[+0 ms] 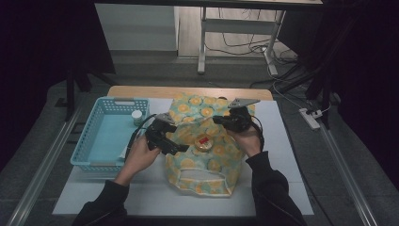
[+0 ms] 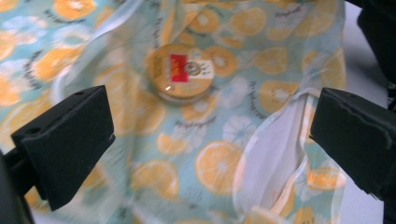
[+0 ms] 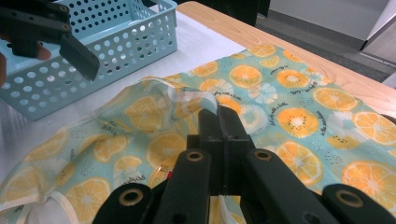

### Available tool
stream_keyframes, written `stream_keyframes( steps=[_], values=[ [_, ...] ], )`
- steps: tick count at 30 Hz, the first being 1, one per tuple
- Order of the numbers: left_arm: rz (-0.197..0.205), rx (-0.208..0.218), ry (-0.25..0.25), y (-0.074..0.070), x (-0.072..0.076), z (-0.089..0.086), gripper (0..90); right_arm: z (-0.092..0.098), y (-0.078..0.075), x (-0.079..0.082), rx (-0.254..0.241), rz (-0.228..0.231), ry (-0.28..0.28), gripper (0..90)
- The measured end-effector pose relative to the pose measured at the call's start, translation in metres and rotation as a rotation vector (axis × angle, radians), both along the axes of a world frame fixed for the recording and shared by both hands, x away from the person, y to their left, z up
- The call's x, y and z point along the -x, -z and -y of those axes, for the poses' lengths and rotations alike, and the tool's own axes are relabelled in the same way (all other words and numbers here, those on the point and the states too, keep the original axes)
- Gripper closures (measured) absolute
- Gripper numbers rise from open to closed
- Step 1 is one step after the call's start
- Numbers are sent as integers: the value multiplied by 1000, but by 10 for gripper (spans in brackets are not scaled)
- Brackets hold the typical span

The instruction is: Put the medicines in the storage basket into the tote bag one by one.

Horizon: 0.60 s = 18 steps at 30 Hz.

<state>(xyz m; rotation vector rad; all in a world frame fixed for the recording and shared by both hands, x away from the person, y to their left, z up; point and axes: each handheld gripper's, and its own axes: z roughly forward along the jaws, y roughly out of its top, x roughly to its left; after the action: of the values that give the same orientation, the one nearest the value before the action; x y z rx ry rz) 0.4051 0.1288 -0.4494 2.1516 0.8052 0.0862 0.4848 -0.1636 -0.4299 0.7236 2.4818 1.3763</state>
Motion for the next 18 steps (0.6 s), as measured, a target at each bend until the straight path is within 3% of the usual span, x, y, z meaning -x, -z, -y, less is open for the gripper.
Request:
stream_keyframes(
  steps=[10,18],
  values=[
    [10,-12,-101,-7,5,-39,1,-2,0,1,3,2,-2,900],
    [13,-62,-198,-6,8,-73,1,-1,-1,1,-1,4,-1,900]
  ],
)
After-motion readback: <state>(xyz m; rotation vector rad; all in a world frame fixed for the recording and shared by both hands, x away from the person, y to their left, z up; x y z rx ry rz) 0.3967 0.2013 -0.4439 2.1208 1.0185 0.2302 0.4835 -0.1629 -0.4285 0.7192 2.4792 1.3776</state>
